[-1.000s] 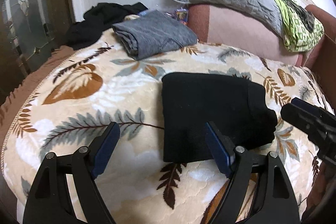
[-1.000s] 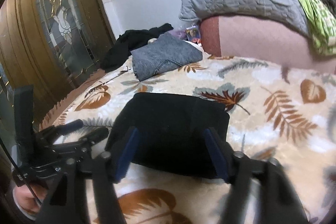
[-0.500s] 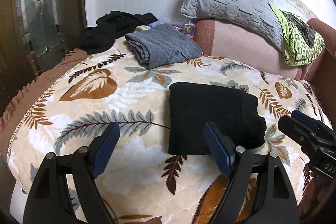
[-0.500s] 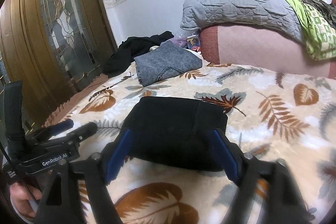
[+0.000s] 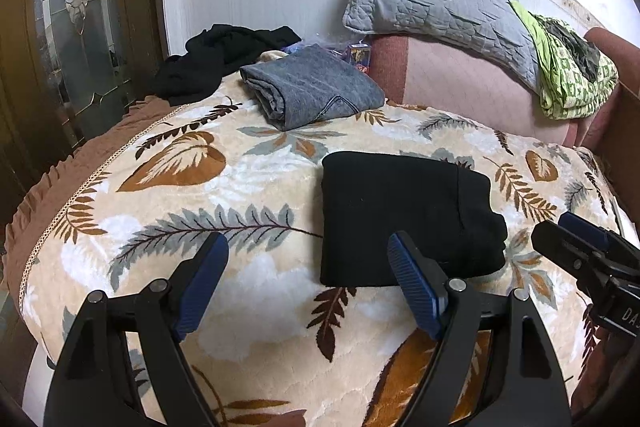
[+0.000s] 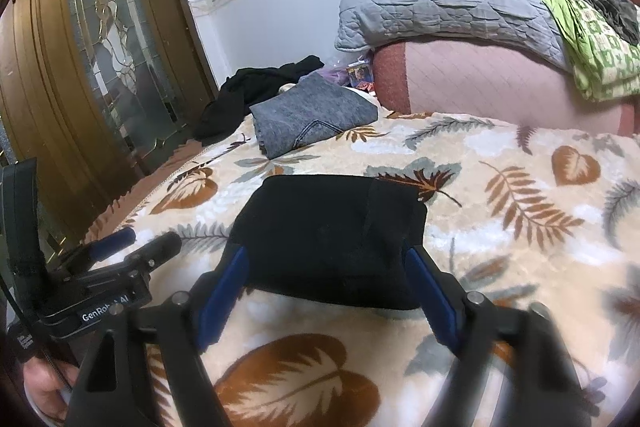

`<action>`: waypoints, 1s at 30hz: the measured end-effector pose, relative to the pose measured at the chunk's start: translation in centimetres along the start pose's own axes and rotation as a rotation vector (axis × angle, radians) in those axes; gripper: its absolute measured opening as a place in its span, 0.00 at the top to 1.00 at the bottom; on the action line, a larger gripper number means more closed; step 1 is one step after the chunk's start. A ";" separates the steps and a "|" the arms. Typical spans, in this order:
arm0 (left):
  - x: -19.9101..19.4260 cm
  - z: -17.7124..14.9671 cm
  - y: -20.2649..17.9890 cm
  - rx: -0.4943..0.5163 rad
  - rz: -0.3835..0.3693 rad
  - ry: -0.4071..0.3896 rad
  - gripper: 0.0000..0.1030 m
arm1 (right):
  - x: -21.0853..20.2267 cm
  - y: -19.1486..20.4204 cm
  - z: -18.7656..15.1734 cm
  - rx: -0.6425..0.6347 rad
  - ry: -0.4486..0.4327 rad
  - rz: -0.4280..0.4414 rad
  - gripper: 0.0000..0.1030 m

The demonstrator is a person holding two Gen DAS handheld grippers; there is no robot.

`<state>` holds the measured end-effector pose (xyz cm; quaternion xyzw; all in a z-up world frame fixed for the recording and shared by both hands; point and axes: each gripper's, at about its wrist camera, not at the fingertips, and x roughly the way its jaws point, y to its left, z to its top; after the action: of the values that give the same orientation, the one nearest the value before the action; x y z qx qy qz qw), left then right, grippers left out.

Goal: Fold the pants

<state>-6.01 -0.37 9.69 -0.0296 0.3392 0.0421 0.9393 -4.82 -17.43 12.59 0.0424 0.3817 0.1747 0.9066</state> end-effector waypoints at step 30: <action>0.8 -0.5 -0.8 0.017 -0.008 0.011 0.20 | 1.0 -0.9 -0.8 0.033 0.040 -0.005 0.20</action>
<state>-5.63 -1.15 8.87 -0.0232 0.3447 0.0354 0.9378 -4.47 -17.95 11.19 0.0531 0.4026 0.1668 0.8985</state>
